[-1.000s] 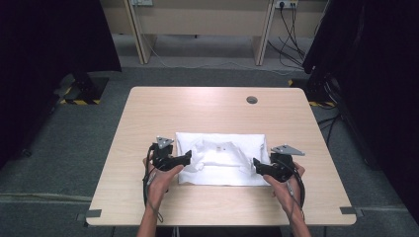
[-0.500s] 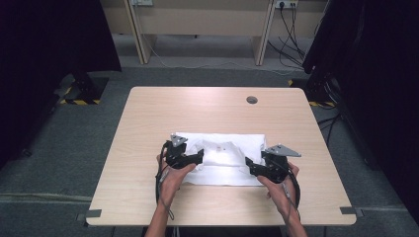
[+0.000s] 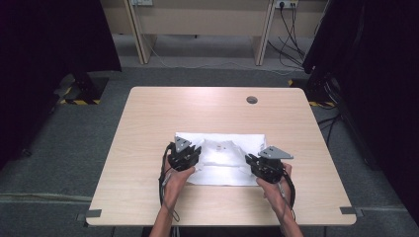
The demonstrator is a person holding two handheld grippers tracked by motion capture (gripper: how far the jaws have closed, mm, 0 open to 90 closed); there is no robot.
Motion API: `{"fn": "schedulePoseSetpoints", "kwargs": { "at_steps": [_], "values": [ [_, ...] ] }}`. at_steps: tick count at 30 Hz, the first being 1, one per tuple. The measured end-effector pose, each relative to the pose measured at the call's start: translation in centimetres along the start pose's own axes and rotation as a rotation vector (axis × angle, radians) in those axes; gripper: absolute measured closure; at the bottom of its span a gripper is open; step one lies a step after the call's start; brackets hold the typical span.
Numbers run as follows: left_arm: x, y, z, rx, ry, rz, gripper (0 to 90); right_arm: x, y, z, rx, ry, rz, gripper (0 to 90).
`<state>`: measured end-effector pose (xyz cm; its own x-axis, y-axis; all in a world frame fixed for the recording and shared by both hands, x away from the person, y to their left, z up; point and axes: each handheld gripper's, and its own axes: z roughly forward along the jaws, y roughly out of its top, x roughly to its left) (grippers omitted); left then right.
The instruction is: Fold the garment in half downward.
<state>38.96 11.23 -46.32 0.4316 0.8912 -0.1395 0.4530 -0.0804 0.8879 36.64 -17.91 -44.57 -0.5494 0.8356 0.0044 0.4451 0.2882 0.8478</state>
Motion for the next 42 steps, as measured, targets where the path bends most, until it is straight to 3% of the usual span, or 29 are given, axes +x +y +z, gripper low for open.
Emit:
{"fn": "schedulePoseSetpoints", "kwargs": {
  "at_steps": [5, 10, 15, 21, 27, 32, 36, 42],
  "values": [
    [0.3, -0.8, -2.3, -0.017, -0.028, 0.014, 77.8, 0.1, -0.1, -1.5, -0.023, 0.018, -0.014, 83.8],
    [0.3, -2.4, -4.6, -0.029, -0.066, 0.009, 77.6, 0.1, -1.8, -2.6, -0.013, 0.049, 0.000, 83.2],
    [-0.7, -4.2, -6.4, -0.007, -0.116, 0.042, 77.5, 0.2, -3.7, -3.5, 0.000, 0.077, 0.007, 82.1],
    [-1.4, -5.7, -7.3, 0.039, -0.121, 0.065, 74.6, 0.1, -5.0, -4.3, 0.002, 0.080, 0.018, 80.2],
    [-1.5, -6.3, -8.5, 0.067, -0.167, 0.063, 65.6, 0.2, -5.8, -4.9, 0.031, 0.108, 0.032, 68.2],
    [-0.8, -5.8, -9.6, 0.040, -0.169, 0.036, 49.7, 0.0, -5.3, -6.0, 0.001, 0.124, 0.054, 53.4],
    [-0.6, -5.2, -9.5, 0.034, -0.162, 0.036, 43.6, -0.2, -4.5, -6.7, -0.025, 0.138, 0.067, 48.9],
    [-1.1, -4.5, -7.0, 0.041, -0.075, -0.006, 28.8, -0.3, -3.8, -5.3, 0.014, 0.055, 0.106, 32.9]
  ]
}}
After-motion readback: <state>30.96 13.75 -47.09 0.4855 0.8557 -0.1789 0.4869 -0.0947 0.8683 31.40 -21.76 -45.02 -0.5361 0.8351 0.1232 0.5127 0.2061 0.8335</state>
